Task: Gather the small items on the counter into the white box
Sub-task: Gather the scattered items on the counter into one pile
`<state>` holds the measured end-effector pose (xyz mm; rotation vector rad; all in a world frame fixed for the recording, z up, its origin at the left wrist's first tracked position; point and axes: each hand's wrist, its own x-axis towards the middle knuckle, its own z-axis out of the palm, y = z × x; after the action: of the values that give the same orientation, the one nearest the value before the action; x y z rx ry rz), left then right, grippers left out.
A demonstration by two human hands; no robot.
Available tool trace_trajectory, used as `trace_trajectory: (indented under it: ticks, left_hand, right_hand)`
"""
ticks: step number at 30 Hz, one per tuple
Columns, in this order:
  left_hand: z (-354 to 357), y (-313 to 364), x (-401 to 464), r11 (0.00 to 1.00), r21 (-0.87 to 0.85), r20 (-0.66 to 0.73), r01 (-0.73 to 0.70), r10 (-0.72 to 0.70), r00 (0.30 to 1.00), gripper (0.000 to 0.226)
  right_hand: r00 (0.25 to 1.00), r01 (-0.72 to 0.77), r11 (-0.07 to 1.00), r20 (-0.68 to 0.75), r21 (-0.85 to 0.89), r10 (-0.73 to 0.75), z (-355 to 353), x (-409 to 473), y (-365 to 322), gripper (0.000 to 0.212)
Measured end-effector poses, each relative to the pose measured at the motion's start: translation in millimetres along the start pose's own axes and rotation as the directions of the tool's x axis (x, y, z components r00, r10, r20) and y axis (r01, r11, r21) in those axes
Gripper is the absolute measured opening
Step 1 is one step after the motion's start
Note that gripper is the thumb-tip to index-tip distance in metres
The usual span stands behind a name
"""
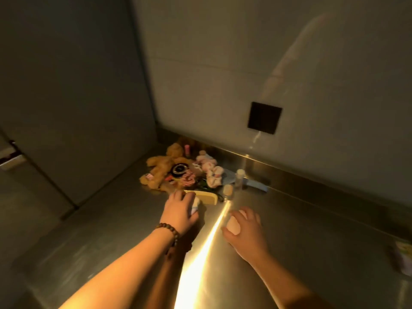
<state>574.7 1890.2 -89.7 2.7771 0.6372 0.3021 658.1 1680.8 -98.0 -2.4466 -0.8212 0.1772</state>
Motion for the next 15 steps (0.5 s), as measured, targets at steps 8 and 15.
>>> trace_trajectory:
  ticks: [8, 15]
  left_hand:
    - [-34, -144, -21, 0.969, 0.056, 0.041, 0.240, -0.242, 0.969, 0.052]
    - [-30, -177, 9, 0.974, -0.106, 0.116, 0.201, -0.188, 0.975, 0.056]
  right_hand:
    - [0.964, 0.228, 0.973, 0.149, -0.044, -0.219, 103, 46, -129, 0.058]
    - [0.958, 0.247, 0.965, 0.172, -0.088, -0.230, 157, 80, -174, 0.067]
